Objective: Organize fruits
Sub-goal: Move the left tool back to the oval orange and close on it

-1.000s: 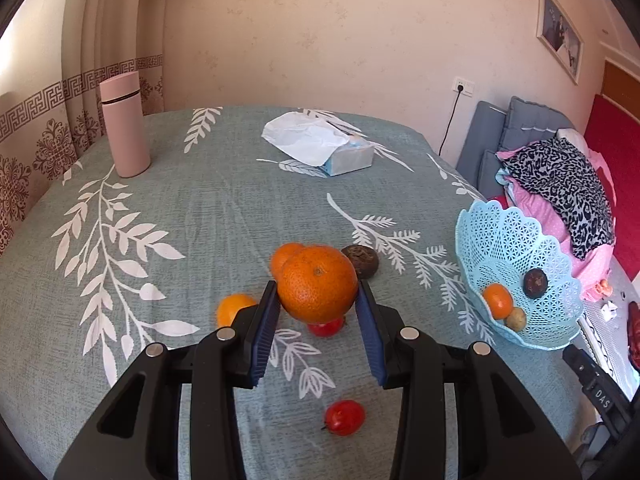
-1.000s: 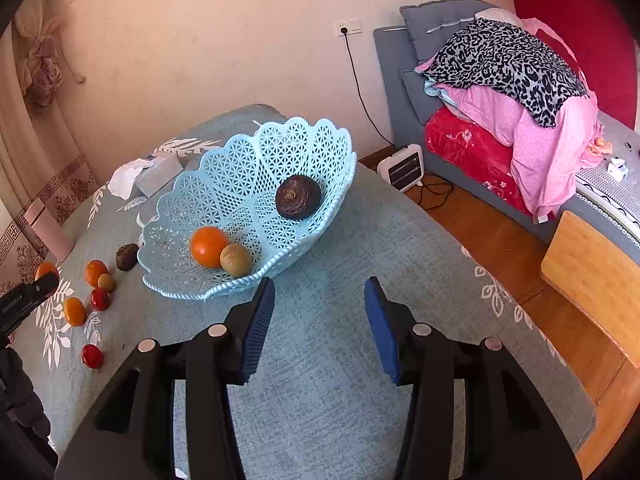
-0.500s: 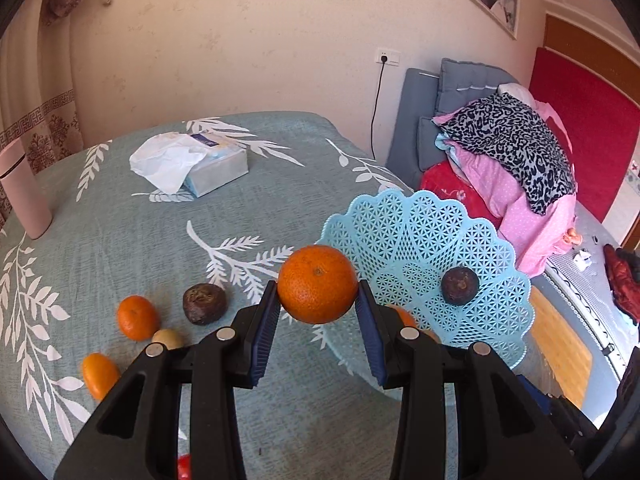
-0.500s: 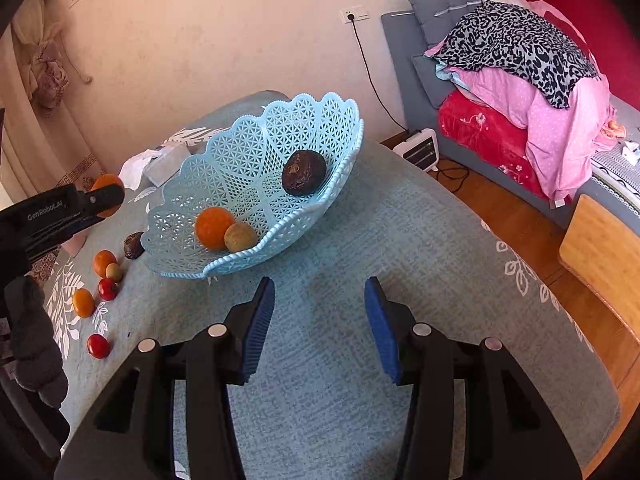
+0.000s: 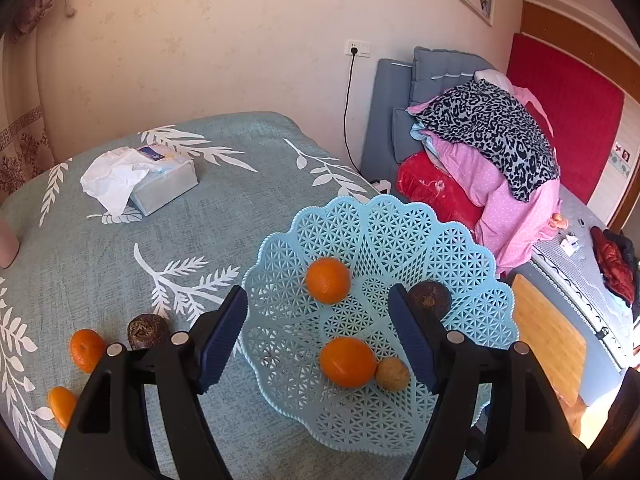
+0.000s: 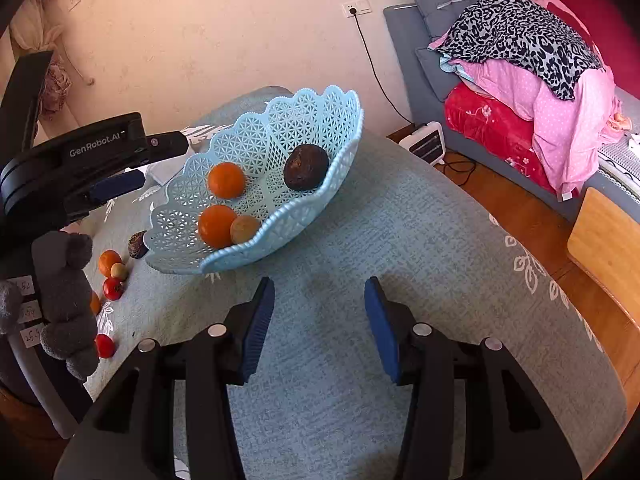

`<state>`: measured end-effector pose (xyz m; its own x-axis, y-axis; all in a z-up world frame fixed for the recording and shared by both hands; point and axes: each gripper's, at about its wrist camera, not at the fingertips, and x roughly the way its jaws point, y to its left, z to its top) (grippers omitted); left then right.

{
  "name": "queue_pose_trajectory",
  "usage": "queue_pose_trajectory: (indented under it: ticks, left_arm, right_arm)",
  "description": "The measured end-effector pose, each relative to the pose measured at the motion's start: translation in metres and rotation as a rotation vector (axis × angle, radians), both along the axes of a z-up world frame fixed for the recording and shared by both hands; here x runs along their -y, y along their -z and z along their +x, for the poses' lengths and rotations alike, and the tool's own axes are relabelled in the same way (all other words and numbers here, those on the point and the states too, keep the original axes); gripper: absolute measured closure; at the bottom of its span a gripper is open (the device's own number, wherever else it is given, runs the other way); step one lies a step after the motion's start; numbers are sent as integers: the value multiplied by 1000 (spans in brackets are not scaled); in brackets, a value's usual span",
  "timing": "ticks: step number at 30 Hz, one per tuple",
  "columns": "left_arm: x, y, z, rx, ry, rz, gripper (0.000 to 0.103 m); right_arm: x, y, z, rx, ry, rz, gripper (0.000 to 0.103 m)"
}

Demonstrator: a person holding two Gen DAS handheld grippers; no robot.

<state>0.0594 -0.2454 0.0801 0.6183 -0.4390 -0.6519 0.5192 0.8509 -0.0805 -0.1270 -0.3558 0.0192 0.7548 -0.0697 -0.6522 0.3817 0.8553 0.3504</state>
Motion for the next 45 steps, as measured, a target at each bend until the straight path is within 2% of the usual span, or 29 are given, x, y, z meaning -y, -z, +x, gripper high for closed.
queue_pose_trajectory:
  ticks: [5, 17, 28, 34, 40, 45]
  left_arm:
    - [-23, 2, 3, -19, -57, -14, 22]
    - [-78, -5, -6, 4, -169, -20, 20]
    - [-159, -2, -6, -10, -338, -45, 19]
    - [-194, 7, -5, -24, -402, -41, 19]
    - [-213, 28, -7, -62, -417, -20, 20]
    - [-218, 46, -3, -89, -420, 3, 30]
  right_arm:
    - [-1, -1, 1, -2, 1, -5, 54]
    - [-4, -1, 0, -3, 5, -18, 54]
    - [-5, -2, 0, -12, 15, -33, 54]
    - [-6, -2, 1, -21, 18, -42, 54]
    - [-7, -2, 3, -32, 19, -53, 54]
    - [-9, -2, 4, -41, 23, -66, 54]
